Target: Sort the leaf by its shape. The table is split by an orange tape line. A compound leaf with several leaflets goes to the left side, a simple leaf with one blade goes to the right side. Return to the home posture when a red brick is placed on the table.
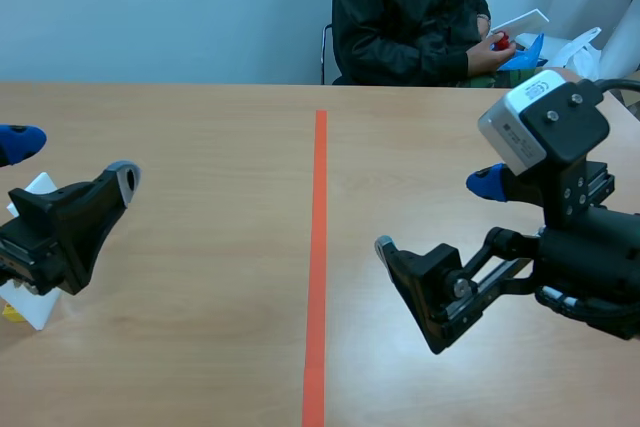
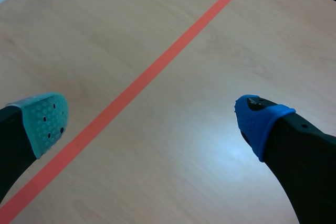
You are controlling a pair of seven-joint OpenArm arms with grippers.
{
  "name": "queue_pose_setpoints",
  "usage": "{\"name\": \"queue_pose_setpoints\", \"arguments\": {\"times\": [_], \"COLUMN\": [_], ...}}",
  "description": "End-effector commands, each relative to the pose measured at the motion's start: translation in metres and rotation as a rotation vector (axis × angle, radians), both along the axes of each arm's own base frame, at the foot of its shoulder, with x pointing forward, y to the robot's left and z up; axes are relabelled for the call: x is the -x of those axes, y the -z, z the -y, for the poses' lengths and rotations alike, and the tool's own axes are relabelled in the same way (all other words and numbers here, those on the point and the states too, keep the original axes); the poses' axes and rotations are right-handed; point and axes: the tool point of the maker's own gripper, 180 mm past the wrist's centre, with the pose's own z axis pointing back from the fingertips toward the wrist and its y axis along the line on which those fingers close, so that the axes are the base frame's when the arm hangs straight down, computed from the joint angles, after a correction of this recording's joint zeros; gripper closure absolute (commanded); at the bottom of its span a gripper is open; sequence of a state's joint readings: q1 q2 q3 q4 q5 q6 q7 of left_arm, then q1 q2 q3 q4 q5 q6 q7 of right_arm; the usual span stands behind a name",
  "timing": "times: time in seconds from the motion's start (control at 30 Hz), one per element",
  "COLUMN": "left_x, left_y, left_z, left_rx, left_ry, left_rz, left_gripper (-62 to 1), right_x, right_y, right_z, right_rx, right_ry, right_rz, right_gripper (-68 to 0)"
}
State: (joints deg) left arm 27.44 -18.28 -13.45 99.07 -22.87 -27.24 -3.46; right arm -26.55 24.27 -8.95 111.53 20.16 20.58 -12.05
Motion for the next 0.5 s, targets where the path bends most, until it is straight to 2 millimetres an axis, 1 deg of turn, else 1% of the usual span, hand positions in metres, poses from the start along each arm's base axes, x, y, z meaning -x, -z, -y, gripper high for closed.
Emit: {"name": "queue_pose_setpoints", "arguments": {"times": [0.0, 0.1, 0.2, 0.37, 0.47], "left_x": [0.003, 0.009, 0.013, 0.023, 0.022], "left_y": [-0.002, -0.002, 0.006, 0.017, 0.021], "left_z": [0.004, 0.014, 0.024, 0.057, 0.071], "left_rx": [0.020, -0.001, -0.007, 0.030, 0.032], "left_ry": [0.014, 0.043, 0.072, 0.156, 0.164], "left_rz": [-0.014, -0.047, -0.088, -0.134, -0.138], "left_gripper": [-62.3, -62.3, -62.3, -62.3, -62.3], "right_x": [-0.006, -0.006, -0.006, -0.005, -0.005], "right_y": [-0.011, -0.012, -0.012, -0.012, -0.013], "right_z": [0.001, 0.000, 0.000, 0.000, -0.001], "right_rx": [-0.023, -0.029, -0.030, -0.036, -0.053], "right_ry": [0.007, 0.007, 0.006, 0.007, 0.008], "right_rz": [0.034, 0.034, 0.035, 0.033, 0.029], "right_gripper": [-67.9, -67.9, -67.9, -67.9, -67.9]}}
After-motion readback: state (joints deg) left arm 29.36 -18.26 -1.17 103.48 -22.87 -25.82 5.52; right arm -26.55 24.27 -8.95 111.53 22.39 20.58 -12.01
